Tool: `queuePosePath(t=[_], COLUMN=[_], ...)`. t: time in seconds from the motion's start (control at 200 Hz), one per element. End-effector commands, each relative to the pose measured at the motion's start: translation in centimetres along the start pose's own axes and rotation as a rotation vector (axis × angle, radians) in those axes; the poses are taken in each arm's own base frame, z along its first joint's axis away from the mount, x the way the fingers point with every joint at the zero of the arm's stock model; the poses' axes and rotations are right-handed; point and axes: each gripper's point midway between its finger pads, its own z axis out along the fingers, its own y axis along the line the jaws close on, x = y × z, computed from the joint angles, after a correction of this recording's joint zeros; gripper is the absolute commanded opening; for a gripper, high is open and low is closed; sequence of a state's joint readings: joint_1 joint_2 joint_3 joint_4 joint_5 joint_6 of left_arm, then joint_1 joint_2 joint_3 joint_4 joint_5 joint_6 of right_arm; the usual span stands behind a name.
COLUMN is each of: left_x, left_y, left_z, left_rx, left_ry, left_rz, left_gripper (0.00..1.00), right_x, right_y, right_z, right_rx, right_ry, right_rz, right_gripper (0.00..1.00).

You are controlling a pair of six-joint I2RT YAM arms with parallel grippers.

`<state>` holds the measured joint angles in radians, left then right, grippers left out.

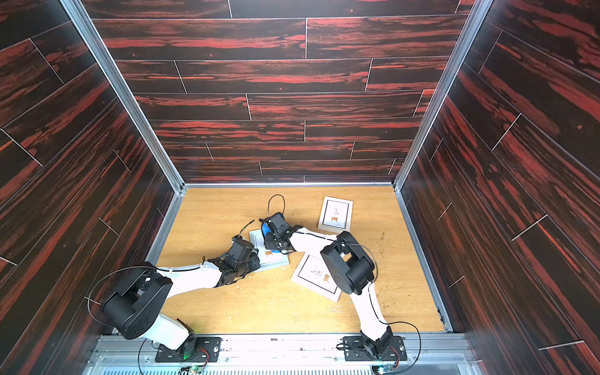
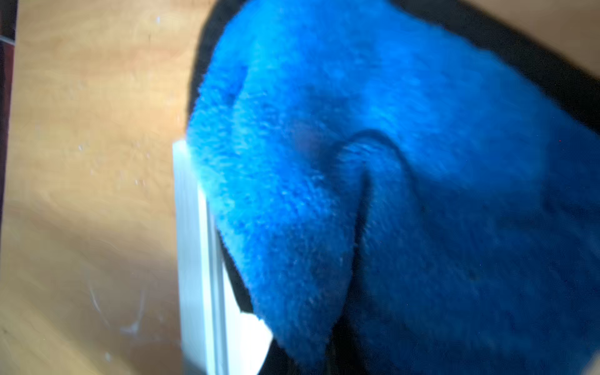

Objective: Wipe the picture frame with a cloth
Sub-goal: Wipe the dirt from the picture frame.

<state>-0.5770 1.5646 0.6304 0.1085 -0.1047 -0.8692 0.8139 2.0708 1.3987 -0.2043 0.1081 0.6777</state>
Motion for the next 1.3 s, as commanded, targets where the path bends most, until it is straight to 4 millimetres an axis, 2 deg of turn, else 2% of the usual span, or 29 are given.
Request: queuePosePath(t=[0.0,0.04,0.085,0.145,0.266,0.336,0.416,0.481,0.546,0.621,0.676,0.762,0.842,0.912,0.987,1.062,1.157,1.222,1.298], left_x=[3.5,3.4,3.4,3.6,3.8,3.8,3.6,3.6,3.8,4.1,4.4,4.6,4.7,4.7,4.5,4.5,4.5,4.5,4.5], left_y=[3.6,3.7,3.7,3.6,3.3,2.9,2.4,2.3,2.4,2.1,2.1,1.9,1.6,1.6,1.8,2.0,2.2,2.3,2.3], left_z=[0.3,0.3,0.3,0.4,0.4,0.3,0.3,0.2,0.3,0.6,0.9,1.1,1.1,1.1,1.0,0.7,0.6,0.6,0.7], left_rx=[-0.124,-0.127,-0.126,-0.121,-0.105,-0.082,-0.07,-0.065,-0.056,-0.042,-0.035,-0.028,-0.021,-0.018,-0.022,-0.024,-0.029,-0.034,-0.039], left_ry=[0.123,0.12,0.122,0.129,0.144,0.148,0.159,0.154,0.152,0.165,0.18,0.195,0.205,0.204,0.19,0.179,0.176,0.177,0.182], left_rz=[0.059,0.062,0.067,0.072,0.082,0.089,0.112,0.103,0.099,0.105,0.11,0.117,0.118,0.108,0.1,0.098,0.104,0.111,0.119], left_gripper=[0.23,0.23,0.23,0.23,0.23,0.23,0.23,0.23,0.23,0.23,0.23,0.23,0.23,0.23,0.23,0.23,0.23,0.23,0.23], right_x=[5.4,5.8,5.0,3.0,-2.2,-3.6,-2.8,-0.6,1.8,2.9,2.3,0.5,-0.9,-1.4,-2.3,-3.5,-4.3,-4.2,-3.7], right_y=[-0.7,-1.1,-1.8,-2.6,-2.6,-2.3,-1.6,-1.4,-2.0,-2.5,-2.2,0.0,1.9,2.8,1.8,-1.3,-4.8,-4.9,-2.6], right_z=[-1.6,-1.8,-1.8,-1.1,0.9,1.7,1.2,0.4,-0.3,-0.5,-0.3,0.5,1.7,3.0,3.4,2.9,2.0,2.0,2.7], right_rx=[0.052,0.061,0.083,0.103,0.102,0.117,0.096,0.057,0.041,0.034,0.024,-0.035,-0.076,-0.086,-0.032,0.071,0.119,0.115,0.046], right_ry=[0.105,0.111,0.091,0.062,0.01,0.023,0.04,0.056,0.09,0.093,0.075,0.045,0.037,0.058,0.05,0.02,0.001,-0.005,0.008], right_rz=[-0.071,-0.066,-0.06,-0.045,-0.034,-0.052,-0.078,-0.083,-0.064,-0.046,-0.041,-0.031,-0.026,-0.028,-0.036,-0.019,0.023,0.019,0.005], right_gripper=[0.0,0.0,0.0,0.0,0.0,0.0,0.0,0.0,0.0,0.0,0.0,0.0,0.0,0.0,0.0,0.0,0.0,0.0,0.0])
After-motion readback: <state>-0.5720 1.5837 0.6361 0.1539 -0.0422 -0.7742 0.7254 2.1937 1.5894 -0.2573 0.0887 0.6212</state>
